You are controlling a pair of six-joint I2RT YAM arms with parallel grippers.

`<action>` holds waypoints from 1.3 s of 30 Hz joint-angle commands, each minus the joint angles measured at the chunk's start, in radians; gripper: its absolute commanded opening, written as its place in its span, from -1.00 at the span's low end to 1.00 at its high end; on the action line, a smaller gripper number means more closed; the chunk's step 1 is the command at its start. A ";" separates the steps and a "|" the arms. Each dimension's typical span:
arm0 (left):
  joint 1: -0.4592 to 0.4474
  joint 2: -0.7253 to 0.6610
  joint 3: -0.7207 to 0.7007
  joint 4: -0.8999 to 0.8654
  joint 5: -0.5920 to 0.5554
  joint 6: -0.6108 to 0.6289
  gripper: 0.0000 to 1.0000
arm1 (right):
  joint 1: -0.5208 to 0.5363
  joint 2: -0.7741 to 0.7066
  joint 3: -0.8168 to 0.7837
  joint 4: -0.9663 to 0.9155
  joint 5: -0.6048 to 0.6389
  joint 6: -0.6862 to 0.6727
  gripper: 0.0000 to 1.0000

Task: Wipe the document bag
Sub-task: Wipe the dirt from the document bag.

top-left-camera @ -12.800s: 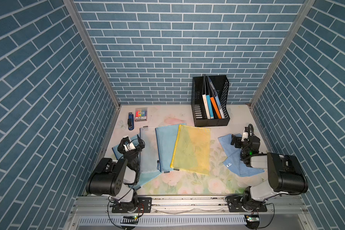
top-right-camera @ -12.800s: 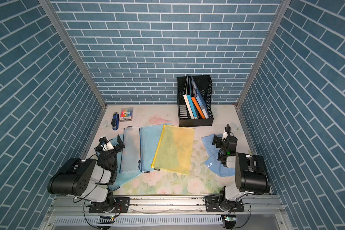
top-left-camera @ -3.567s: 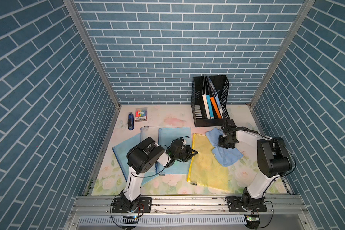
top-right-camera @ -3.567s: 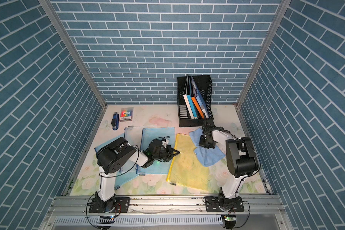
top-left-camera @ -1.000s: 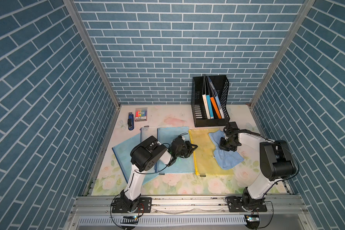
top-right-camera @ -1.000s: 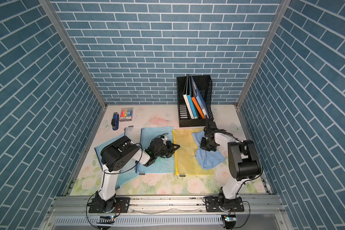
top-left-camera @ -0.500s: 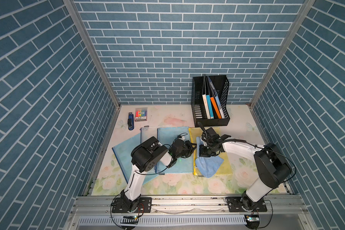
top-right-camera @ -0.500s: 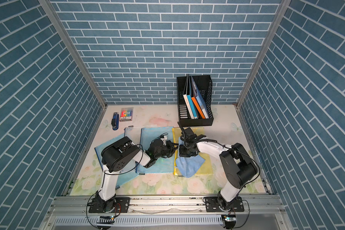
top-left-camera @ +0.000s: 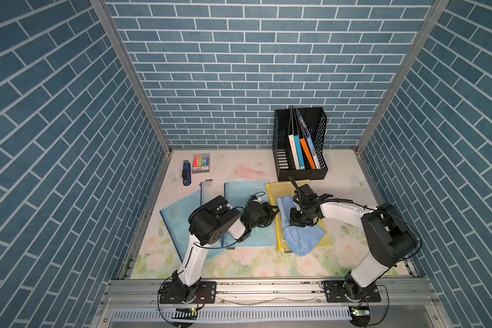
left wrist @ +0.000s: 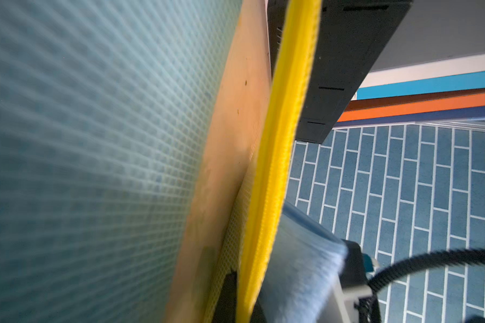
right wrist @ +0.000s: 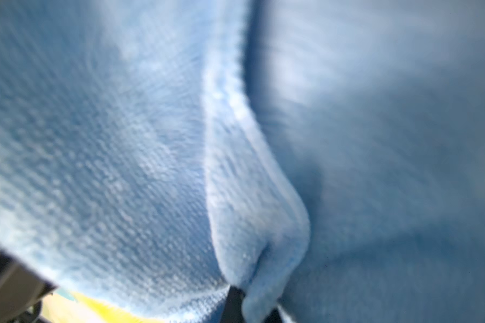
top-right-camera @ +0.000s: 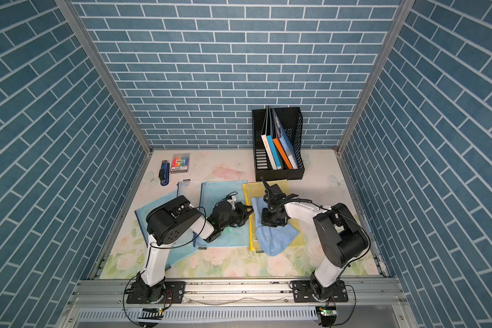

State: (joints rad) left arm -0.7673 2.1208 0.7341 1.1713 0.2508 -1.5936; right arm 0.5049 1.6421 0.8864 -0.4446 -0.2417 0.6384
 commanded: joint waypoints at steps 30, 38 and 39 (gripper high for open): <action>-0.013 0.004 0.007 0.030 -0.006 -0.001 -1.00 | 0.151 -0.020 -0.038 0.013 -0.044 0.102 -1.00; -0.009 -0.014 -0.031 0.071 -0.032 -0.004 -1.00 | -0.089 -0.239 -0.129 -0.204 0.199 0.039 -1.00; -0.010 -0.014 -0.033 0.077 -0.036 -0.005 -1.00 | -0.097 -0.249 -0.125 -0.234 0.231 0.020 -1.00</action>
State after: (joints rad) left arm -0.7746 2.1208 0.7162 1.2045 0.2340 -1.6047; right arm 0.4282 1.4303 0.7650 -0.5381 -0.1452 0.6796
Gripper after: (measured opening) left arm 0.061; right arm 0.074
